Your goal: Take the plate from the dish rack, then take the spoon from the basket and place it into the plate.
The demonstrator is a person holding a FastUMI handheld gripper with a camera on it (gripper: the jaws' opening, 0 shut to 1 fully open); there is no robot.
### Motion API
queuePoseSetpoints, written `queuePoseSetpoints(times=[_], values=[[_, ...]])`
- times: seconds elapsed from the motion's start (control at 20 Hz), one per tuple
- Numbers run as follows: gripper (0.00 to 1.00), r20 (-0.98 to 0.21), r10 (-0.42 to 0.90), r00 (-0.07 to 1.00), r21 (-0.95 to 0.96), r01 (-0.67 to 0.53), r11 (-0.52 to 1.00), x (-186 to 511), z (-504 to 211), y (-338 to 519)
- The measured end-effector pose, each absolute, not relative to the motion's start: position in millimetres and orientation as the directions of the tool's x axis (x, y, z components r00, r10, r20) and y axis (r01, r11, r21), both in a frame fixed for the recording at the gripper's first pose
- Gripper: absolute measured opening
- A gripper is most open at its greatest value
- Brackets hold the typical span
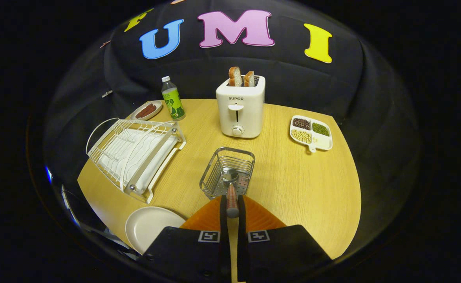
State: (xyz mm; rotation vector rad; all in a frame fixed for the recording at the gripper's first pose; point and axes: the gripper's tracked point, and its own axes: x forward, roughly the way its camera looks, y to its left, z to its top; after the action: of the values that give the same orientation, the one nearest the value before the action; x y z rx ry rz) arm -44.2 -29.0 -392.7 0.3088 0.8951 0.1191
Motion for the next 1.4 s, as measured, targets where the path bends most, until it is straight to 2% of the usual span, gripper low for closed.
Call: queuePoseSetpoints(times=[0.4, 0.7, 1.0, 1.4], values=[[0.11, -0.702, 0.207, 0.682, 0.341, 0.066, 0.938, -64.9, -329.9, -41.6], [0.11, -0.646, 0.324, 0.692, 0.415, -0.038, 0.909, -116.8, -275.4, 3.8], [0.11, -0.674, 0.401, 0.62, 0.467, -0.062, 0.882, -166.8, -294.1, 67.0], [0.11, -0.709, 0.435, 0.555, 0.47, -0.088, 0.878, -189.5, -344.6, 107.7]])
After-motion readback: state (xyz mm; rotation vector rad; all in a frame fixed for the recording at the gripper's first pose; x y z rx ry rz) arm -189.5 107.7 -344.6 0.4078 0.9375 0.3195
